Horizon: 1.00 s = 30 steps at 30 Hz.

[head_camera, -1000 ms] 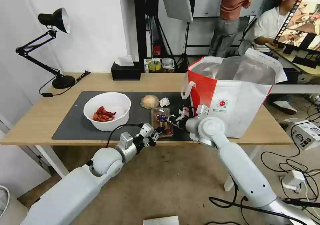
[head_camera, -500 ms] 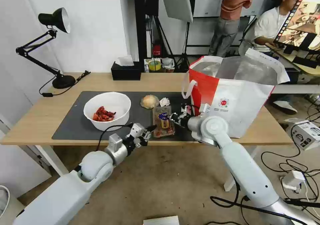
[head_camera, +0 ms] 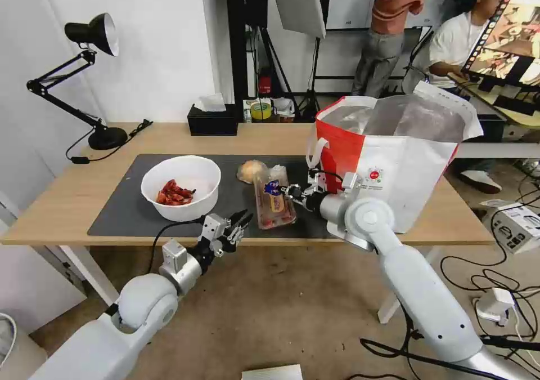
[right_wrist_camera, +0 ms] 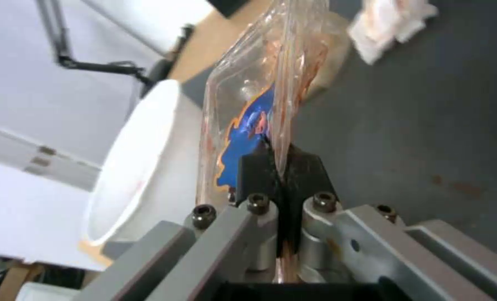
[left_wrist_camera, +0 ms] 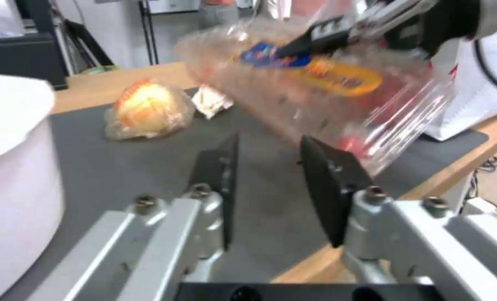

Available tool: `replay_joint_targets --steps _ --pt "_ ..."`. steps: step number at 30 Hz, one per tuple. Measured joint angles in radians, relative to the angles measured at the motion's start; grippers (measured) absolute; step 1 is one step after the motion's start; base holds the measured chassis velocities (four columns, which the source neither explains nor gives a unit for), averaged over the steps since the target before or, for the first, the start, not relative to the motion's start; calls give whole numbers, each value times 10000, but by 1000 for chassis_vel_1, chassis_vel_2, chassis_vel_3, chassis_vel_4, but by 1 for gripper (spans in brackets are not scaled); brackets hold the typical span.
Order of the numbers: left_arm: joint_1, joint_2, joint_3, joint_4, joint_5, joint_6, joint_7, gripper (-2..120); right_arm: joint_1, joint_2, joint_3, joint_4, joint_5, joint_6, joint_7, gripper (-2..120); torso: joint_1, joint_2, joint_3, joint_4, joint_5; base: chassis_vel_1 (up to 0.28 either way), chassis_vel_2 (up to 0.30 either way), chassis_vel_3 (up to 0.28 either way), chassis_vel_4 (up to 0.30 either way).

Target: Pick up the trash from the table and place it into the takeout bag.

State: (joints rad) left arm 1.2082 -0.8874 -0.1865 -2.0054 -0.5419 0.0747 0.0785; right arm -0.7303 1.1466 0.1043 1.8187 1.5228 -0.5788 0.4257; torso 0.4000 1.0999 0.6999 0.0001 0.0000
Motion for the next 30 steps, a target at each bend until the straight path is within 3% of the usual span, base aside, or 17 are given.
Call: replay_joint_targets --steps 11,13,15,20,23,30 --pt "811 -243 -780 -139 -7 -263 -269 76 -517 -480 462 1383 -551 765 -1259 0 0 1 0 -2 0 0 0 0 0" --pt "1100 -428 -1080 -133 23 -346 -285 89 -441 -680 600 1850 -891 1461 -1593 0 0 2 0 -1 1 0 0 0 0" --pt "1239 -520 -1245 -137 44 -377 -285 95 -329 -823 694 2072 -1012 1878 -1690 0 0 1 0 -1 0 0 0 0 0" --pt "1590 -647 -1743 -275 53 -416 -283 100 312 -1298 1035 2513 -1308 2864 -1641 0 0 2 0 0 0 0 0 0 0" --pt "1631 -651 -1814 -304 53 -420 -282 100 416 -1361 1100 2551 -1352 2949 -1583 0 0 1 0 -1 0 0 0 0 0" --pt "2179 -893 -2282 -518 202 -549 -271 100 1446 -2361 1815 2298 -2304 3255 -705 0 0 2 0 0 0 0 0 0 0"
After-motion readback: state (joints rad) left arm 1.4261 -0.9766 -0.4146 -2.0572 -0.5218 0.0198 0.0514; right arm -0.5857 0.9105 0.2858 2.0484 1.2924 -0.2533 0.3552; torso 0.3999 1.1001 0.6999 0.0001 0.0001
